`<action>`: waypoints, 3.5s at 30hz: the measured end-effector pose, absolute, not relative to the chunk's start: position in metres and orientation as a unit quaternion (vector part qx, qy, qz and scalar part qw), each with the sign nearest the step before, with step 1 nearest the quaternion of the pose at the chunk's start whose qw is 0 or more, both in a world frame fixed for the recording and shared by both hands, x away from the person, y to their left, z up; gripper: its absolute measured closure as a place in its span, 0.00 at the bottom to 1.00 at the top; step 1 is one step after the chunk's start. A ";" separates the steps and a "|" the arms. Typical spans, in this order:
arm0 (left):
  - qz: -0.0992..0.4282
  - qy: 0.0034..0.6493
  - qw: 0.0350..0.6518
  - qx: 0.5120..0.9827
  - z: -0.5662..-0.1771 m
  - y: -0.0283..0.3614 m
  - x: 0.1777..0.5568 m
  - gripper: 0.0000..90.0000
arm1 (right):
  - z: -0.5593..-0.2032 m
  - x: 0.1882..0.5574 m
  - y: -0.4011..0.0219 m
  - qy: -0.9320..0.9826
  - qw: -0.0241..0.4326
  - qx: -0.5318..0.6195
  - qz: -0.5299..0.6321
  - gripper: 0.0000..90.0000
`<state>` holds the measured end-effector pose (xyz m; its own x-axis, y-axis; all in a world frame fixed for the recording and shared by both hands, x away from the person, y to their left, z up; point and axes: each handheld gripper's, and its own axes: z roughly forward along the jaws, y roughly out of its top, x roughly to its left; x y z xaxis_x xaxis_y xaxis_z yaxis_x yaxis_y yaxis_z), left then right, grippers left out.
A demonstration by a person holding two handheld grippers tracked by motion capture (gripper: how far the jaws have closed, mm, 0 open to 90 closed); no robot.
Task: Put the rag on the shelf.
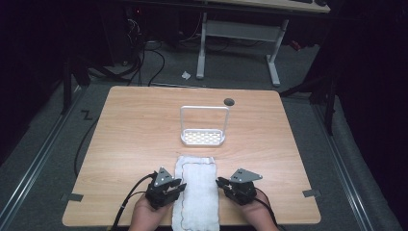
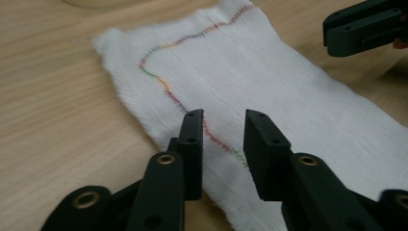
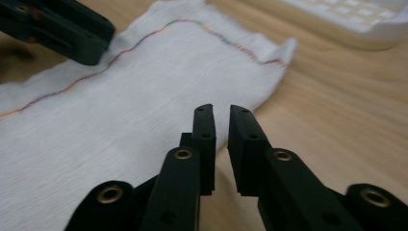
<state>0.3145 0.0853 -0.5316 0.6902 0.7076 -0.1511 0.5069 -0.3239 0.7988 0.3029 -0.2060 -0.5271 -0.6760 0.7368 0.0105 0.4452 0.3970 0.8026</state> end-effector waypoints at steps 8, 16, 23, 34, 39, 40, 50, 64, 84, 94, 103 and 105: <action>0.138 0.447 0.455 0.758 -0.532 0.103 0.351 0.51 | -0.528 0.321 -0.221 0.814 0.167 0.369 0.417 0.76; 0.137 0.464 0.414 0.771 -0.537 0.083 0.385 0.52 | -0.524 0.321 -0.218 0.810 0.180 0.367 0.420 0.61; 0.139 0.466 0.405 0.774 -0.536 0.067 0.391 0.72 | -0.529 0.327 -0.207 0.799 0.179 0.395 0.417 0.58; 0.127 0.489 0.425 0.751 -0.541 0.061 0.387 0.91 | -0.534 0.375 -0.188 0.768 0.166 0.471 0.402 0.75; 0.125 0.490 0.426 0.751 -0.541 0.061 0.387 0.92 | -0.539 0.378 -0.183 0.763 0.150 0.485 0.401 0.77; 0.126 0.490 0.425 0.750 -0.541 0.061 0.387 0.92 | -0.539 0.377 -0.181 0.764 0.153 0.484 0.398 0.79; 0.145 0.482 0.440 0.743 -0.538 0.062 0.379 0.93 | -0.537 0.366 -0.168 0.773 0.199 0.457 0.392 0.96; 0.181 0.452 0.495 0.719 -0.514 0.064 0.358 0.94 | -0.518 0.345 -0.165 0.756 0.243 0.423 0.437 0.95; 0.220 0.407 0.573 0.677 -0.444 0.076 0.347 0.94 | -0.441 0.332 -0.172 0.708 0.312 0.383 0.504 0.95; 0.256 0.385 0.596 0.657 -0.396 0.073 0.355 0.94 | -0.390 0.338 -0.172 0.682 0.344 0.361 0.535 0.95; 0.273 0.364 0.616 0.643 -0.359 0.072 0.359 0.94 | -0.352 0.339 -0.175 0.662 0.361 0.344 0.559 0.95; 0.285 0.357 0.616 0.642 -0.352 0.072 0.360 0.94 | -0.345 0.341 -0.176 0.658 0.364 0.342 0.563 0.95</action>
<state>0.3598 0.0716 -0.3519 0.5829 0.8091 -0.0747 0.1076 0.0143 0.9941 0.3406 -0.1764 -0.3445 -0.5006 0.8605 -0.0943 0.0407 0.1322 0.9904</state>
